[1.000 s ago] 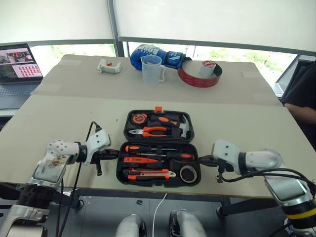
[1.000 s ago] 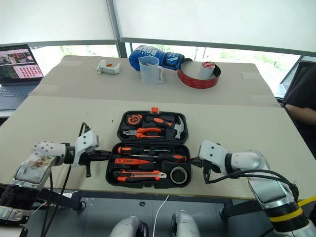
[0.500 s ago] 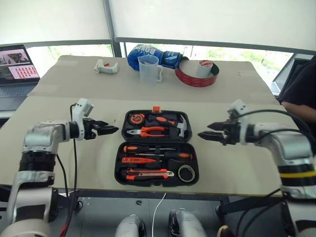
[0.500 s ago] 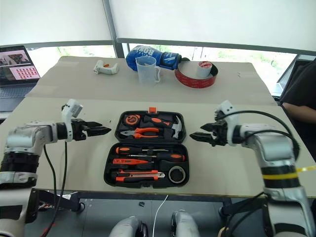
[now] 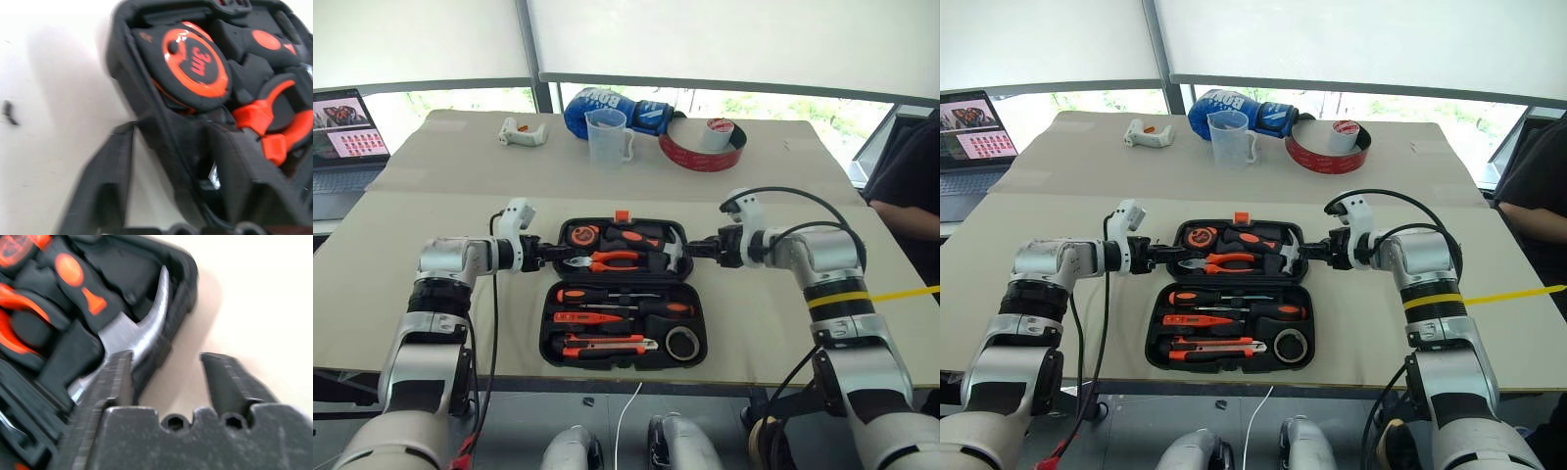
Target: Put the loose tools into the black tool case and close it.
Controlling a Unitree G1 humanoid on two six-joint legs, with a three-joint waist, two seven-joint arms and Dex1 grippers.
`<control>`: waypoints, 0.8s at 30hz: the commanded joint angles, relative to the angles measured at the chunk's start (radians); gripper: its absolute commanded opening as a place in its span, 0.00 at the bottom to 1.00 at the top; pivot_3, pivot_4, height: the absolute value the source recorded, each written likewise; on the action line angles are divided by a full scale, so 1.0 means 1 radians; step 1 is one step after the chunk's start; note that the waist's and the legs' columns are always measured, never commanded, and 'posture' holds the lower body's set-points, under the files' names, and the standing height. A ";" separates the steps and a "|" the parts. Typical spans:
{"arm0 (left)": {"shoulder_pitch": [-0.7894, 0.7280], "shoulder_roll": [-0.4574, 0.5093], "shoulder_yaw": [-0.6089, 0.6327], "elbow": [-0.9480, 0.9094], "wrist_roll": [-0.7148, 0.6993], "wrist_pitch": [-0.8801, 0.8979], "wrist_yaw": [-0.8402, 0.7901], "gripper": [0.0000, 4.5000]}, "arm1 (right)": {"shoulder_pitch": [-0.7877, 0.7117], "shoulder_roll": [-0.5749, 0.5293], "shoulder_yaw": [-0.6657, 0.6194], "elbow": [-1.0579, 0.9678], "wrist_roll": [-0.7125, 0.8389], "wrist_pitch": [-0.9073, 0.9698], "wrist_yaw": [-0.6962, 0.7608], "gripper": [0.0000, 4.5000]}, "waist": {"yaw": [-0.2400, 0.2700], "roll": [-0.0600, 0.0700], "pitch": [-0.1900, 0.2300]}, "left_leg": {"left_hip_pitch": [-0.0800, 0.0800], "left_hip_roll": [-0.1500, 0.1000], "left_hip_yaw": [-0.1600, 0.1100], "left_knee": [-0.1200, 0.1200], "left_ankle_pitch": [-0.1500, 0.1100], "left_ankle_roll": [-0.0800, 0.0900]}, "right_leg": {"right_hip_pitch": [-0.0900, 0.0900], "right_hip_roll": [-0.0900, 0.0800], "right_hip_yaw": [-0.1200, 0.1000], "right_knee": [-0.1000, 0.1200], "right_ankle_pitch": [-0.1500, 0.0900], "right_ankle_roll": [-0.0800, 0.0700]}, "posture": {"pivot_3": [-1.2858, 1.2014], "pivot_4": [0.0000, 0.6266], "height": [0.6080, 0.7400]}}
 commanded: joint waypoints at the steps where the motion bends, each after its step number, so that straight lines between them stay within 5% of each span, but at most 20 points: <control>1: -0.001 0.005 -0.007 -0.003 0.007 0.001 -0.008 0.21 | 0.005 -0.009 0.028 -0.027 -0.027 -0.036 0.014 0.22 | 0.001 0.000 0.000 | 0.001 0.000 0.000 0.000 0.000 0.000 | 0.000 0.000 0.001 0.000 0.000 0.000 | 0.52 0.24 0.80; 4: 0.003 0.005 -0.003 -0.006 0.006 0.005 -0.007 0.02 | 0.009 -0.007 0.045 -0.032 -0.031 -0.040 0.028 0.01 | 0.004 0.000 0.000 | 0.003 0.000 0.001 0.000 0.000 0.000 | 0.001 -0.001 0.002 0.001 0.000 0.000 | 0.52 0.24 0.80; 18: 0.025 -0.007 0.010 -0.066 -0.018 0.004 -0.021 0.02 | -0.021 0.018 0.041 -0.019 -0.060 -0.062 0.004 0.01 | 0.000 0.001 -0.001 | 0.007 0.000 0.002 0.000 0.000 -0.001 | 0.003 -0.001 0.006 0.003 -0.001 -0.001 | 0.52 0.24 0.80; 24: 0.049 -0.034 0.081 -0.157 -0.025 -0.263 0.003 0.02 | -0.020 0.027 -0.012 -0.121 -0.065 -0.175 -0.049 0.01 | 0.000 0.001 0.000 | 0.006 0.000 0.003 0.000 0.001 -0.002 | 0.002 -0.003 0.007 0.003 -0.001 -0.001 | 0.52 0.24 0.80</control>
